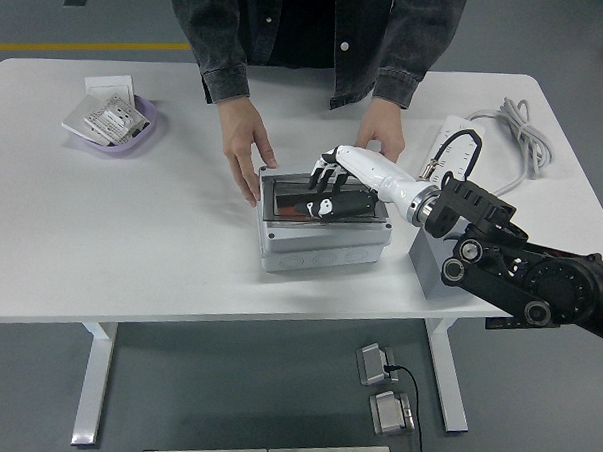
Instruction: Pick up the cylinder from the cube,place it in the box,flap close box
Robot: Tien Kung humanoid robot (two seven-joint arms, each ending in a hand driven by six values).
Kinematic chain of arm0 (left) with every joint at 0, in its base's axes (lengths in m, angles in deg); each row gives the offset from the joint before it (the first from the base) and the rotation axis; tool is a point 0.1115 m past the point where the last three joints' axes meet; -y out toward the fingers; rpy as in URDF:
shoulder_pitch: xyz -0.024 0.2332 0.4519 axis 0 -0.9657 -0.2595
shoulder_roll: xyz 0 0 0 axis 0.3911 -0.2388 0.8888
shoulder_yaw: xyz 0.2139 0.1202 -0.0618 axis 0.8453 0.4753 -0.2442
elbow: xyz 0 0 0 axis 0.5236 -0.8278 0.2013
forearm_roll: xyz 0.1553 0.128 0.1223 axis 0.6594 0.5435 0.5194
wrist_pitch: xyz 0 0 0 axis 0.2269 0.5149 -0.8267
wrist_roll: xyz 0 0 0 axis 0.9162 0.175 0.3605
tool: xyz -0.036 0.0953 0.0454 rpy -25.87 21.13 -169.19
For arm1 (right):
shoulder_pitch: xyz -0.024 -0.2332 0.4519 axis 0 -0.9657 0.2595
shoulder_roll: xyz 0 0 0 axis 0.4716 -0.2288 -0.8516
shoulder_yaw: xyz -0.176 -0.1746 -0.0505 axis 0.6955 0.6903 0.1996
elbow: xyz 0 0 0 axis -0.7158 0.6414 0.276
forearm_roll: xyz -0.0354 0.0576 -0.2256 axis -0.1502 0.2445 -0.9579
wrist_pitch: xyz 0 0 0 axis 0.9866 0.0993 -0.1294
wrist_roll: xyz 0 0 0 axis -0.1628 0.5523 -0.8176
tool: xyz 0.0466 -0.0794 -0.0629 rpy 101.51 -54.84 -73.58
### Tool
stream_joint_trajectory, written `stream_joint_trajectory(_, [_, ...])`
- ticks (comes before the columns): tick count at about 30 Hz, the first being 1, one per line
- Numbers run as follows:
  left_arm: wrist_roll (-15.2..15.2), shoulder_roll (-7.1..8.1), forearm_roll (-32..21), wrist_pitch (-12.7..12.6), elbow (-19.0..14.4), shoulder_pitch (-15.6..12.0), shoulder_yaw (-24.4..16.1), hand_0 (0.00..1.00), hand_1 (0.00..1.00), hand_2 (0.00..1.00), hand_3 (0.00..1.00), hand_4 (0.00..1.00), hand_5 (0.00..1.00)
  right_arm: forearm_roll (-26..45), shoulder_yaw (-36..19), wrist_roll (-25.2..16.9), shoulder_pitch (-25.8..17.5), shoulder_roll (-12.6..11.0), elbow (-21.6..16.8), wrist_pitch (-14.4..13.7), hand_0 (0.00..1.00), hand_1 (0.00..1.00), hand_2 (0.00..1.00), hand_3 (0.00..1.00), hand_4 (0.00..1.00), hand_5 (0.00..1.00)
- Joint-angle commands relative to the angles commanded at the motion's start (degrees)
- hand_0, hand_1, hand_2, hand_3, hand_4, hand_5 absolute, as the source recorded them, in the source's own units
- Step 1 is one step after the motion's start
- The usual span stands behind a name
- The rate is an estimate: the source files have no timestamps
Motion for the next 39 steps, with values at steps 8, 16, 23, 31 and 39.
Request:
stream_joint_trajectory(8, [0.00,-0.05,-0.15,0.00,0.07,-0.10,0.15,0.625,0.649,0.607,0.629,0.644,0.162,-1.98,-3.68,0.80,-1.56,-1.27,-0.86,0.86,0.540,0.426,0.506,0.501,0.926,0.572])
stream_joint_trajectory(16, [-0.07,-0.16,-0.60,0.11,0.25,-0.45,0.50,0.625,0.649,0.607,0.630,0.644,0.161,-8.68,-13.41,3.70,-7.28,-5.47,-4.86,4.54,0.539,0.421,0.499,0.499,0.926,0.578])
stream_joint_trajectory(23, [-0.11,-0.21,-0.19,0.16,0.30,-0.87,-0.34,0.625,0.649,0.607,0.630,0.644,0.162,-9.45,-25.32,1.91,-16.34,-8.31,-9.57,4.73,0.523,0.412,0.499,0.490,0.925,0.583])
stream_joint_trajectory(31, [-0.17,-0.48,0.58,0.25,0.30,-1.31,-1.57,0.624,0.649,0.608,0.631,0.643,0.162,1.42,-40.75,-5.83,-28.51,-5.15,-9.41,4.20,0.521,0.410,0.501,0.485,0.953,0.699])
stream_joint_trajectory(39, [-0.22,-0.27,1.82,0.31,0.28,-1.44,-3.27,0.623,0.649,0.606,0.630,0.642,0.159,15.04,-52.49,-10.42,-37.36,0.09,-7.83,4.62,0.522,0.416,0.498,0.491,0.969,0.753])
